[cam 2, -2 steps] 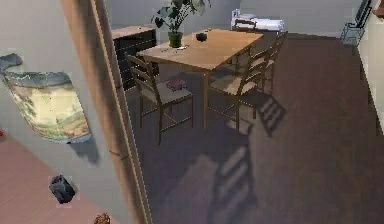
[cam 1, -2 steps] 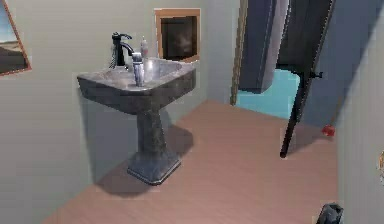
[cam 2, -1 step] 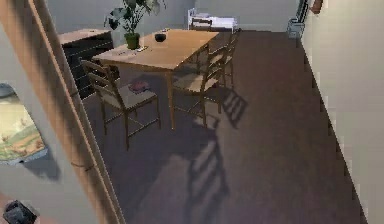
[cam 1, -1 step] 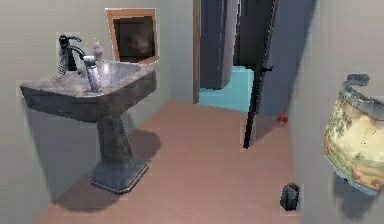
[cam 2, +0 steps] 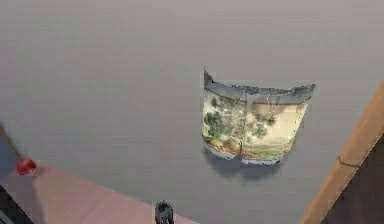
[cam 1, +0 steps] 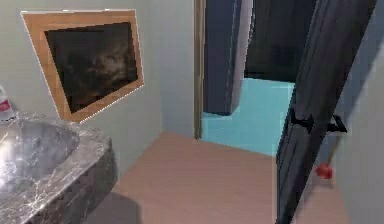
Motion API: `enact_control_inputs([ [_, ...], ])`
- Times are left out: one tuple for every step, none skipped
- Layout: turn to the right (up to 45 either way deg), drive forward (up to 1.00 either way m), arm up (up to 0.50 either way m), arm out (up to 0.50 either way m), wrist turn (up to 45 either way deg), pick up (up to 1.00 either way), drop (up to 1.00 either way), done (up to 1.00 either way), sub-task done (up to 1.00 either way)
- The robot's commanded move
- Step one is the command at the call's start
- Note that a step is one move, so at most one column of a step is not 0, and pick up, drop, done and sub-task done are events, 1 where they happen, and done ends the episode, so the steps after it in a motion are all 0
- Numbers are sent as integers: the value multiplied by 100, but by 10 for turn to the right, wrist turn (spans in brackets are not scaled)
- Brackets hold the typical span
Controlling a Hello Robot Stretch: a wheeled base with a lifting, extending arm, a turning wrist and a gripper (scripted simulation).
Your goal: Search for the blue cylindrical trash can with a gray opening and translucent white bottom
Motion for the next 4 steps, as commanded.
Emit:
enact_control_inputs([
  [0, 75, 0, 0, 0, 0, 0, 0, 0],
  [-150, 0, 0, 0, 0, 0, 0, 0, 0],
  [-30, 0, 0, 0, 0, 0, 0, 0, 0],
  [0, 20, 0, 0, 0, 0, 0, 0, 0],
])
